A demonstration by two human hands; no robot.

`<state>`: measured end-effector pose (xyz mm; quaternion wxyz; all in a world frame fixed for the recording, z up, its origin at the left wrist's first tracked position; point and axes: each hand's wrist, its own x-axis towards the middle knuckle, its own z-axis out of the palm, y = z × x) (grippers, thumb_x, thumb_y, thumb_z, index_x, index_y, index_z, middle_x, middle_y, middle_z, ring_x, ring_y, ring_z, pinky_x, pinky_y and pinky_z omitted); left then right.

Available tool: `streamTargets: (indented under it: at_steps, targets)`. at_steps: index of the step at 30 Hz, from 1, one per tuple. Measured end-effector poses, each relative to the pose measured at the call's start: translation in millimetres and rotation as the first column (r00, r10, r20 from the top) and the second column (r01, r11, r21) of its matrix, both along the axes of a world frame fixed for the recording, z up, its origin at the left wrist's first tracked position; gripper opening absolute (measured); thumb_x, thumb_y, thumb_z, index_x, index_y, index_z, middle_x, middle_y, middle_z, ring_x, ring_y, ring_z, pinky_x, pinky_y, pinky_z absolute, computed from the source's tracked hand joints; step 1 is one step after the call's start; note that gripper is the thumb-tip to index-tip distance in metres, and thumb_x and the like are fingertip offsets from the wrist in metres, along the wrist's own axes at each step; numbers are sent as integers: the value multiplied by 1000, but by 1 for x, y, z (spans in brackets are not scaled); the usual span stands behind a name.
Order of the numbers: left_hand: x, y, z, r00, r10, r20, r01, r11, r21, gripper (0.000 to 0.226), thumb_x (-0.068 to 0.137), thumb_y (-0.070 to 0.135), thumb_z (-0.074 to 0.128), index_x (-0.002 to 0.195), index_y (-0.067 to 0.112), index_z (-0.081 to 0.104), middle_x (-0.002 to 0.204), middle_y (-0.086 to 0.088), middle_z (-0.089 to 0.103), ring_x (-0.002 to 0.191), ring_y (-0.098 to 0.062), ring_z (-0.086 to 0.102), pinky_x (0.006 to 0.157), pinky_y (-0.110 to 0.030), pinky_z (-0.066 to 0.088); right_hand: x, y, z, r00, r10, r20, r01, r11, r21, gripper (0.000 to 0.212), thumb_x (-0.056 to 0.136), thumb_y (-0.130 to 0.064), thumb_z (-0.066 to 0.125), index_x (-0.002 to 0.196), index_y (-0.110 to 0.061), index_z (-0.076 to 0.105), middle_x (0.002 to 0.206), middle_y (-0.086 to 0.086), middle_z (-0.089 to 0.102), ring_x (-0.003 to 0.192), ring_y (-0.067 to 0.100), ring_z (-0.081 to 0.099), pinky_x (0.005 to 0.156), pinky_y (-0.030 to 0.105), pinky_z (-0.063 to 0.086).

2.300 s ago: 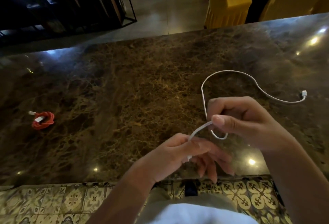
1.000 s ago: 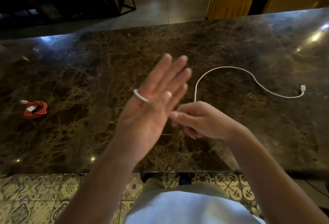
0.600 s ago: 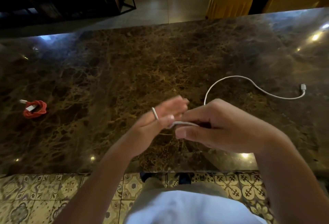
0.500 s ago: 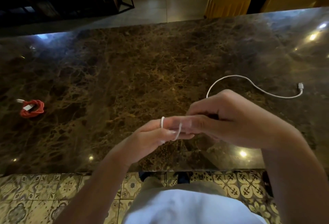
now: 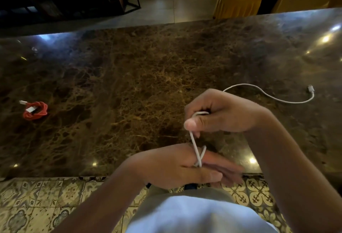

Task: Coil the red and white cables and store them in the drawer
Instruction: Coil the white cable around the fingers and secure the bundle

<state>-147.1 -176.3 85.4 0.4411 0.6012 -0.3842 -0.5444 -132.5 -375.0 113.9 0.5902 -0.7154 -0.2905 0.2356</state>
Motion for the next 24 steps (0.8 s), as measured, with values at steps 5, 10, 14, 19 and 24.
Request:
streamTargets:
  at_steps: [5, 10, 14, 19, 24]
  targets:
    - [1, 2, 24, 969, -14, -247, -58, 958, -282, 53, 100, -4, 54, 149, -16, 36, 150, -31, 50, 142, -40, 51, 118, -49, 40, 2, 10, -43, 956, -40, -291, 126, 950, 285, 43, 97, -44, 64, 79, -6, 60, 58, 22, 39, 46, 27, 28, 47, 33, 25]
    - [11, 17, 27, 966, 215, -141, -252, 905, -344, 84, 91, 28, 76, 158, 2, 33, 166, -16, 36, 156, -32, 32, 125, -46, 29, -5, 1, -67, 923, -226, -312, 302, 927, 224, 47, 99, -30, 61, 83, 14, 55, 71, 30, 49, 55, 36, 48, 54, 37, 40]
    - [19, 20, 30, 948, 297, -115, -319, 879, -354, 111, 84, 52, 80, 161, 4, 16, 171, -16, 23, 160, -33, 20, 128, -50, 18, -19, 6, -81, 900, -303, -314, 359, 923, 138, 25, 102, -29, 61, 90, -9, 71, 54, 6, 49, 44, 25, 35, 47, 29, 29]
    - [36, 20, 16, 880, 442, -174, -475, 814, -336, 117, 85, 73, 64, 163, 3, 11, 173, -14, 18, 162, -28, 15, 131, -49, 11, -33, 28, -68, 901, -388, -195, 387, 921, -47, 32, 108, -30, 50, 96, -10, 70, 56, 3, 59, 48, 14, 47, 54, 22, 39]
    - [51, 23, -3, 762, 579, -291, -647, 706, -288, 107, 89, 81, 44, 164, 8, 20, 172, -7, 28, 160, -21, 21, 132, -43, 13, -45, 41, -52, 890, -454, 37, 434, 820, -374, 20, 108, -31, 51, 91, -28, 58, 69, -3, 74, 60, 6, 63, 63, 19, 45]
